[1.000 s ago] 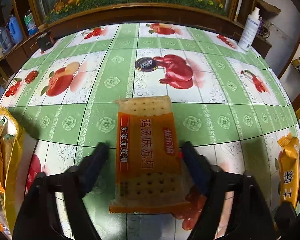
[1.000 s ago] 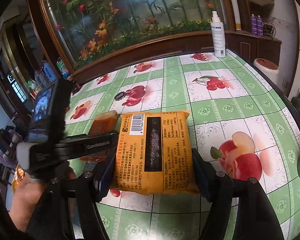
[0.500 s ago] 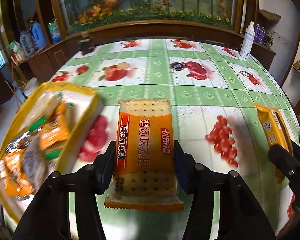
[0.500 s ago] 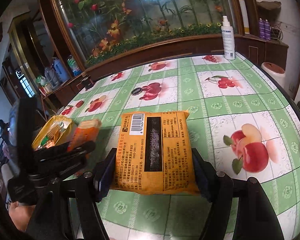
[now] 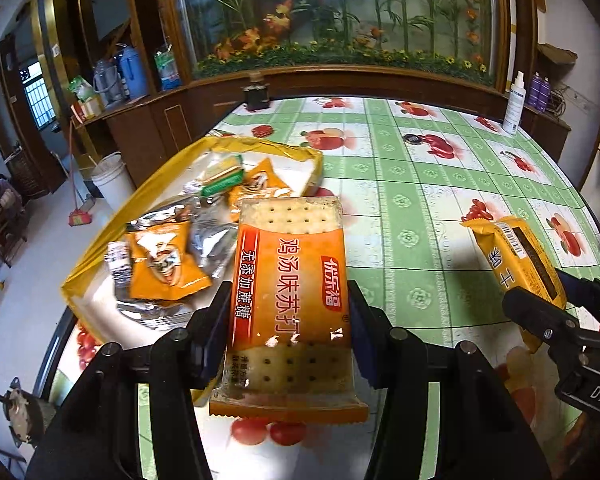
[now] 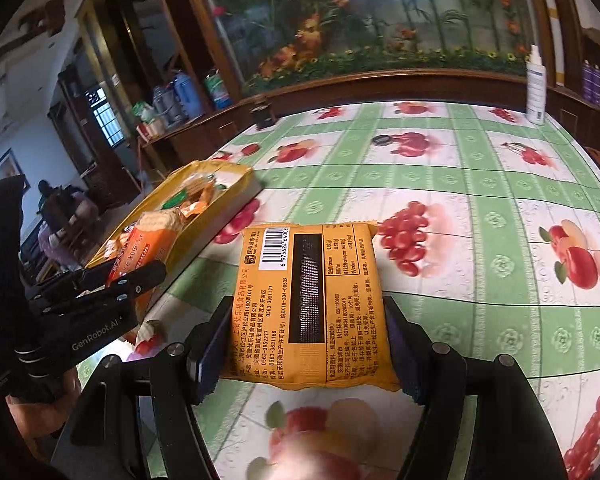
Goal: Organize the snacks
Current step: 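Carry the orange cracker pack and yellow-brown biscuit bag over the yellow tray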
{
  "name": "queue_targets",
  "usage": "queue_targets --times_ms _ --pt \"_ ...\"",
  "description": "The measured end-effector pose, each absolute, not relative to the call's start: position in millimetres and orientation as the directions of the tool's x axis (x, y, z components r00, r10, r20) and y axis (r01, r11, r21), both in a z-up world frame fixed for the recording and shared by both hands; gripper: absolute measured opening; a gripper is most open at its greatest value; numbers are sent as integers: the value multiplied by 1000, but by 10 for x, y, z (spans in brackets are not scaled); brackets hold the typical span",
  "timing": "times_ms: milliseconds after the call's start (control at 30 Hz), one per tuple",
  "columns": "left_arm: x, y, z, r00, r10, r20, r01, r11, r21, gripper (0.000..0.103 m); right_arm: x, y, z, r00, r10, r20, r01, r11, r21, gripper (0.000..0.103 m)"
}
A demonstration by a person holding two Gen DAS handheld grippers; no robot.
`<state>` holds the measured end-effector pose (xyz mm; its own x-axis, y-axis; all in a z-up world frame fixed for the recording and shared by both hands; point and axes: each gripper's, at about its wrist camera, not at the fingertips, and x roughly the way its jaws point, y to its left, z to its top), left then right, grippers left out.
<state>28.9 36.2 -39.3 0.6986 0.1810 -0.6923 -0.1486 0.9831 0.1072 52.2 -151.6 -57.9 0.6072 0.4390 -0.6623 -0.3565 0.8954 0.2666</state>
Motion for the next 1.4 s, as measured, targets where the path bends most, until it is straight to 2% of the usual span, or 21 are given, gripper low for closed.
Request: queue_targets --times_ms 533,1400 --pt "44 870 -162 739 249 -626 -250 964 88 52 413 -888 -219 641 454 -619 -465 871 159 71" --pt "-95 1477 -151 723 302 -621 -355 934 41 52 541 50 82 642 509 -573 -595 802 46 71"
